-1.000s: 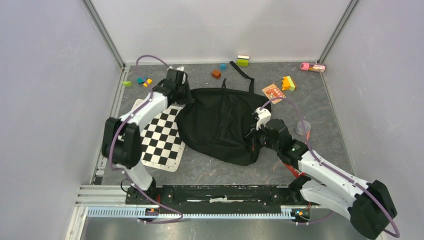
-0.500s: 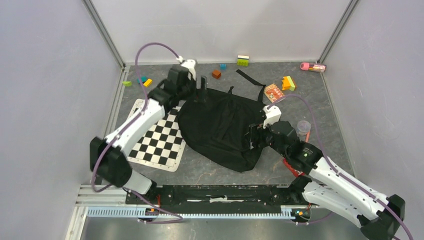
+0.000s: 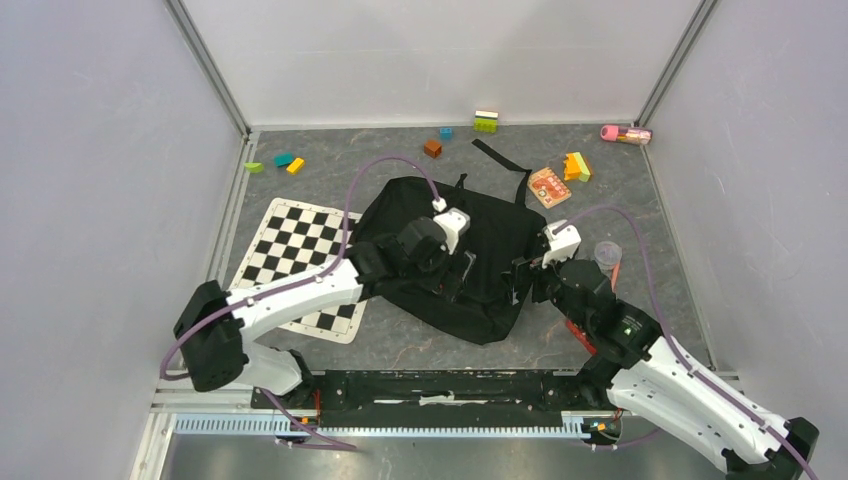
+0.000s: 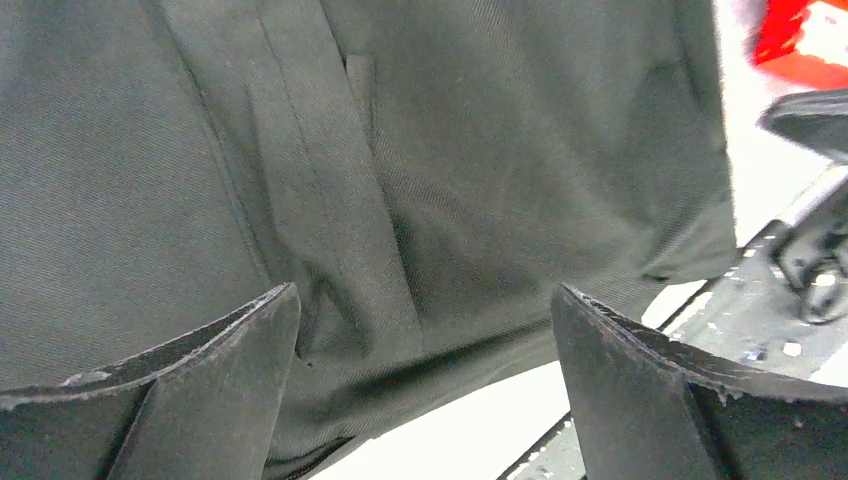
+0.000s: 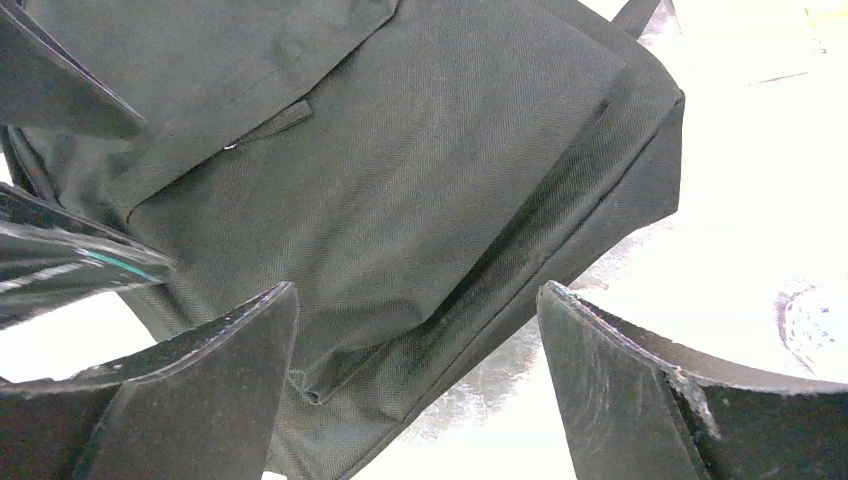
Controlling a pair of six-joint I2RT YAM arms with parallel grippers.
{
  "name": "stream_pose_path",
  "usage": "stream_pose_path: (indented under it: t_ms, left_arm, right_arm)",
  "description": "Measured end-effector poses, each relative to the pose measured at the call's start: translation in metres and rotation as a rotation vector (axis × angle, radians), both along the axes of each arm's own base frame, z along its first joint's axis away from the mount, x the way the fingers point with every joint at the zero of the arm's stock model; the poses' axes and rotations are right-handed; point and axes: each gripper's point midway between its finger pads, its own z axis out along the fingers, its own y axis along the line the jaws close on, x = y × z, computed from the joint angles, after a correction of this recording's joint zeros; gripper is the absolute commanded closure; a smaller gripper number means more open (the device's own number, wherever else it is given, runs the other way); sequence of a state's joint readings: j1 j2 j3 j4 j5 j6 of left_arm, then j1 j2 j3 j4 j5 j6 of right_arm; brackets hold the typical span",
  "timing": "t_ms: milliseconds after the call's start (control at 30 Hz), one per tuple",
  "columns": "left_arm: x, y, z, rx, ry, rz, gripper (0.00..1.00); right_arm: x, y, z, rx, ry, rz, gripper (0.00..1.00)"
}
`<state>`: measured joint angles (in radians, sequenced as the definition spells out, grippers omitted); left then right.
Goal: Pack the student bag
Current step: Unzip the student bag at the center of the board.
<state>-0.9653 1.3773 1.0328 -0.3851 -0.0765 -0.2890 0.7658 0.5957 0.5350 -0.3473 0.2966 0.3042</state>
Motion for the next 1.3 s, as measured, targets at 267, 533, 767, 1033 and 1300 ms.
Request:
stream_pose_path:
  t_ms: [267,533,767,1033,1300]
  left_arm:
    - [0.013,0.005,-0.031,0.186,-0.072,0.086,0.15]
    - [0.029,0.005,-0.020,0.202,-0.131,0.137,0.28]
    - [0.036,0.004,-0.027,0.238,-0.135,0.144,0.53]
    - [0.036,0.006,-0.029,0.250,-0.133,0.127,0.85]
    - [0.038,0.013,-0.028,0.122,-0.027,0.136,0.98]
  right_arm:
    - [-0.004,-0.003,0.003,0.030,-0.014,-0.001,0.09]
    - [-0.010,-0.002,-0.011,0.030,0.024,0.011,0.10]
    - [-0.011,0.002,-0.017,0.020,0.046,0.029,0.10]
    - [-0.008,0.022,-0.023,-0.029,0.040,0.148,0.04]
    - [0.010,0.067,-0.031,-0.055,0.041,0.311,0.18]
